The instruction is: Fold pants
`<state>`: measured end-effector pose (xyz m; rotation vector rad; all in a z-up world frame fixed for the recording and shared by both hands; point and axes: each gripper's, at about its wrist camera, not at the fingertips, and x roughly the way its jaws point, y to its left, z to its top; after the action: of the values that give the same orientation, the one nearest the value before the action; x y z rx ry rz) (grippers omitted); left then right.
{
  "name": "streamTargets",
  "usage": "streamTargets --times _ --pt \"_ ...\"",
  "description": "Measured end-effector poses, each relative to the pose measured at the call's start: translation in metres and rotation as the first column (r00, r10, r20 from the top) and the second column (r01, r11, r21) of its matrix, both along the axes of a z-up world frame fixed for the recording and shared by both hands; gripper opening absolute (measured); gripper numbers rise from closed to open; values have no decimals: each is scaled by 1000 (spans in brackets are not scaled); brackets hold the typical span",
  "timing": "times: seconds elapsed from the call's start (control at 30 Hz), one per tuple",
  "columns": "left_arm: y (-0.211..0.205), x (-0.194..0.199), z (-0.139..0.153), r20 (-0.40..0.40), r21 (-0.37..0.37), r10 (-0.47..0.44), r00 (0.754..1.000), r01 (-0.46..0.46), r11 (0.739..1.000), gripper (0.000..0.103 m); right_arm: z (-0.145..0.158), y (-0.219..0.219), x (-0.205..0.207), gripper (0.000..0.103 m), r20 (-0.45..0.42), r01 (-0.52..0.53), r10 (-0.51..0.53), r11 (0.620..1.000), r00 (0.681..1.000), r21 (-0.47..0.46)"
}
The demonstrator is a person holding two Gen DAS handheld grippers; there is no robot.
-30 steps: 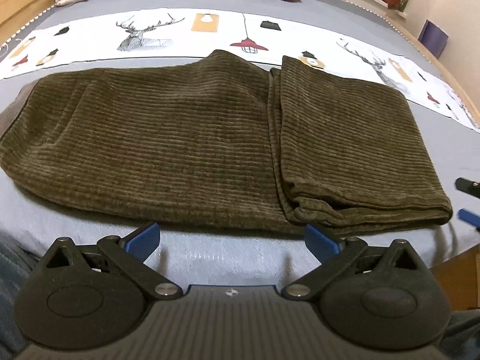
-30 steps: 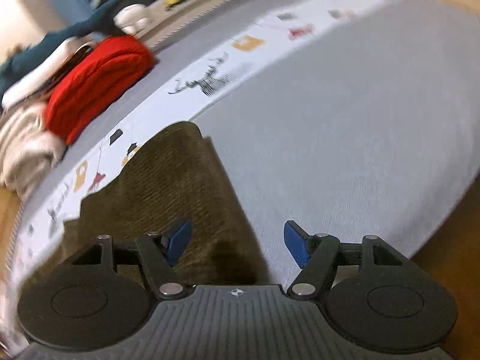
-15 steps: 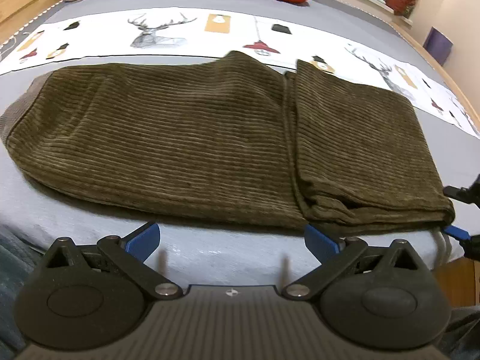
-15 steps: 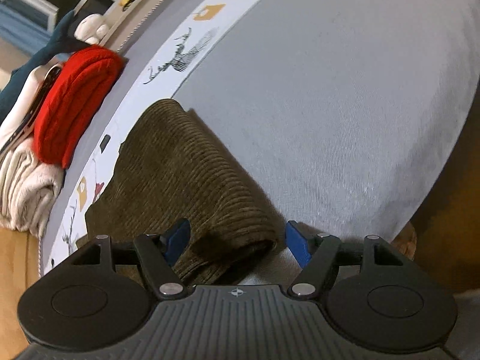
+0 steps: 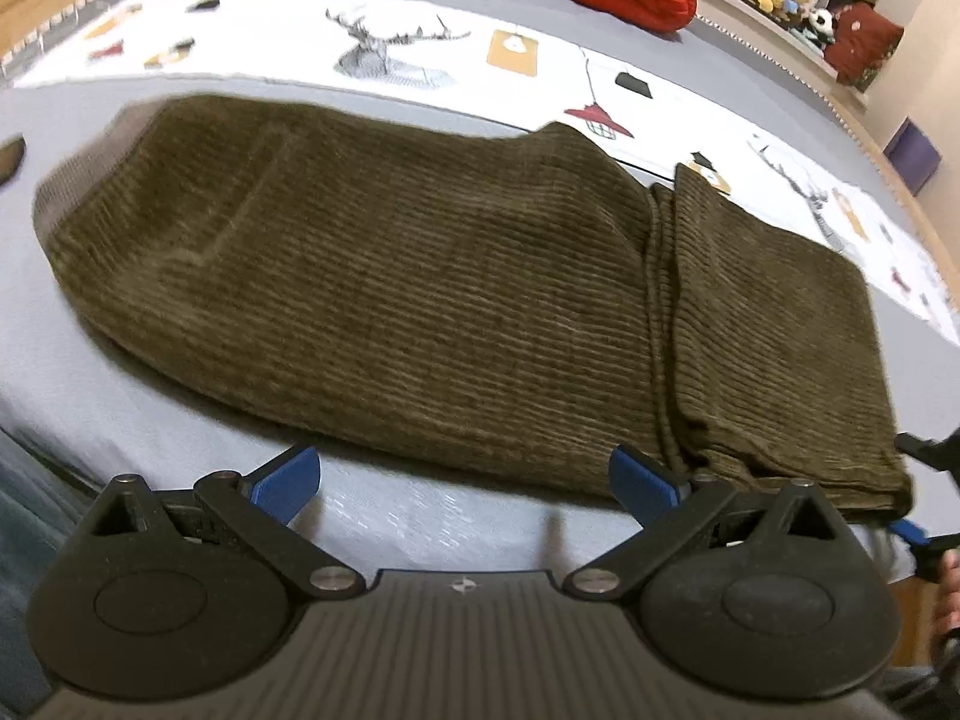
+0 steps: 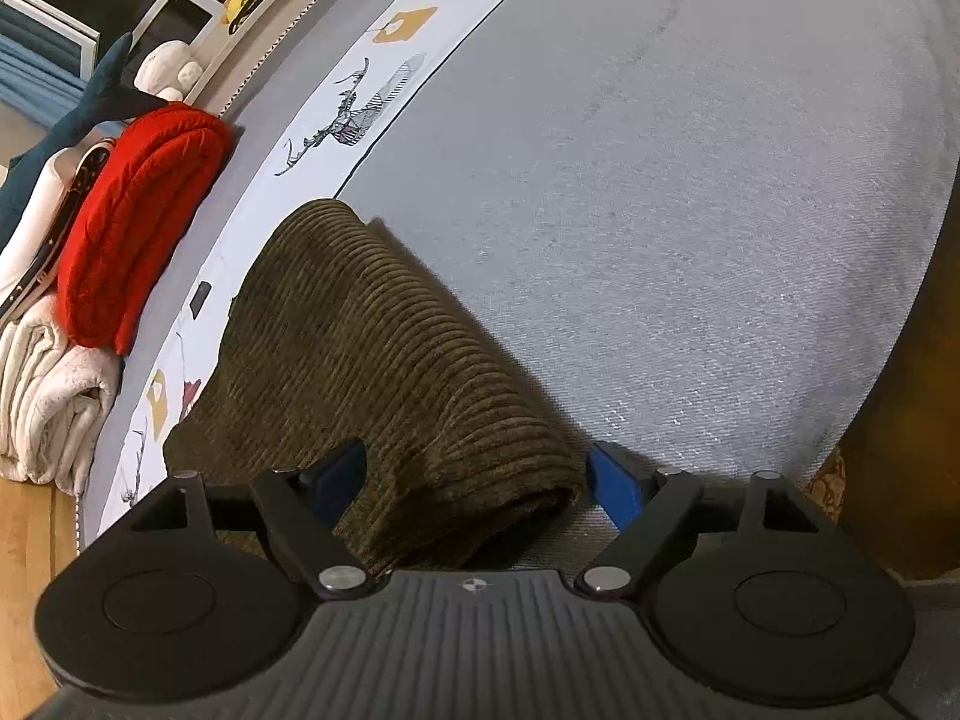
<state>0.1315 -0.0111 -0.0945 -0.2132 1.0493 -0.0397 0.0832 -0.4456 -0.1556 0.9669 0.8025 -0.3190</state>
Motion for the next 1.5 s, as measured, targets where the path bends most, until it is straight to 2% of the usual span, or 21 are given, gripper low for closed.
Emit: streamTargets --times 0.1,0.13,0.2,0.3,0.43,0.53,0.63,0.73,0.8,0.87,0.93,1.03,1.1,1.27,1.43,1.5 --pt "-14 -19 3 65 -51 90 994 -87 995 103 0 0 1 83 0 3 -3 1000 1000 1" --pt "-22 -22 3 66 -77 93 993 -88 993 103 0 0 2 83 -1 2 -2 1000 1000 1" --pt "-39 -23 -1 35 -140 77 996 -71 988 103 0 0 2 83 -1 1 -1 1000 1000 0" --pt "-61 -18 -4 4 -187 77 997 -75 980 103 -1 0 2 83 0 -8 8 1000 1000 -5" --pt "-79 -7 -10 17 -163 123 992 -119 979 103 -2 -2 2 83 6 -10 10 1000 1000 9" --pt "-83 8 -20 -20 -142 163 986 -165 976 103 -4 -4 0 83 14 -10 9 1000 1000 26" --pt "-91 21 -38 -72 -94 133 988 -140 986 103 -5 -3 4 89 20 -24 24 999 1000 23" --pt "-102 14 -36 -16 -37 112 994 -112 993 103 -3 11 13 97 10 -76 76 996 997 -52" --pt "-101 14 -36 -17 -38 107 994 -108 993 103 1 22 16 89 -17 -127 125 983 992 -135" --pt "-96 17 -34 -43 -57 96 994 -98 994 103 3 27 15 65 -52 -130 122 973 991 -192" --pt "-87 19 -31 -68 -84 84 994 -90 992 103 2 20 11 56 -29 -120 117 982 993 -145" --pt "-75 20 -24 -95 -109 59 994 -70 992 103 -1 14 9 54 -18 -111 110 987 994 -116" --pt "-67 20 -14 -85 -93 60 995 -68 993 103 -1 15 7 54 -13 -105 104 987 995 -119" --pt "-32 18 21 5 -120 52 999 -51 992 103 -3 9 0 64 14 -26 27 999 1000 -44" --pt "9 26 53 87 -132 93 992 -81 988 103 -18 -5 -14 64 67 116 -126 984 990 132" --pt "28 29 67 132 -117 110 985 -95 989 103 -18 -5 -10 69 83 103 -114 986 990 130"
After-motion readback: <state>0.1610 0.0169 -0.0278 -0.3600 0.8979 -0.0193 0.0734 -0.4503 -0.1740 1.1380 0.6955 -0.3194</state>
